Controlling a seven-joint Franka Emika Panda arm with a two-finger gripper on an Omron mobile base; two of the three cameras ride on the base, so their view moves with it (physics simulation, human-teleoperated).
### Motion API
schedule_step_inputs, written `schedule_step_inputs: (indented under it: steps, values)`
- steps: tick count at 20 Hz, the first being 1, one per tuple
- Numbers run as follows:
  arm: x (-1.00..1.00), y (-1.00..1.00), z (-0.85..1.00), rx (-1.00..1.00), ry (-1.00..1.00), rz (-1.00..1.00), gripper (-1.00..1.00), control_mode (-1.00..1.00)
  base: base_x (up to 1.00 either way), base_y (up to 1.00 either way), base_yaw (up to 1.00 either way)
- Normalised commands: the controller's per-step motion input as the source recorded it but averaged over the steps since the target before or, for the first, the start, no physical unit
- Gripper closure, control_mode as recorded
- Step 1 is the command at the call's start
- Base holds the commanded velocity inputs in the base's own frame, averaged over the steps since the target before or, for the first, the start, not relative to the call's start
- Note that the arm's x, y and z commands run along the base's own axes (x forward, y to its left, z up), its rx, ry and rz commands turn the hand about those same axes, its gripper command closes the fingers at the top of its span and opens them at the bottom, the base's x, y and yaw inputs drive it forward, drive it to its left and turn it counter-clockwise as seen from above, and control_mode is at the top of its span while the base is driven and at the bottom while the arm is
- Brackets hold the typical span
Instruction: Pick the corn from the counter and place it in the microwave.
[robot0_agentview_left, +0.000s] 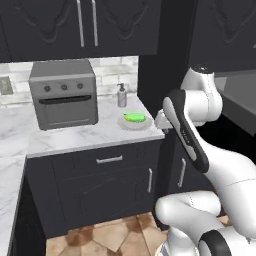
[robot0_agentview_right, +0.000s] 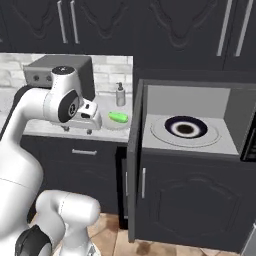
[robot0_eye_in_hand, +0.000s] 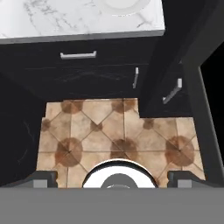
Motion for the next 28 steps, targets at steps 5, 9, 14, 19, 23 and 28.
schedule_step_inputs:
  steps: [5, 9, 14, 19, 23, 28]
  values:
    - [0.0, 0.0, 0.0, 0.0, 0.0, 0.0, -1.0, 1.0, 1.0, 0.0, 0.07]
    - [0.0, 0.0, 0.0, 0.0, 0.0, 0.0, -1.0, 1.0, 0.96, 0.01, 0.04]
    - [0.0, 0.0, 0.0, 0.0, 0.0, 0.0, -1.0, 1.0, 0.07, 0.0, 0.0]
    - [0.21, 0.01, -0.67, -0.24, 0.0, 0.08, -1.0, -1.0, 0.0, 0.0, 0.0]
    - [0.5, 0.0, -1.0, -0.19, -0.03, 0.23, -1.0, -1.0, 0.0, 0.0, 0.0]
    - [0.73, -0.02, -0.78, -0.06, -0.09, 0.21, -1.0, -1.0, 0.0, 0.0, 0.0]
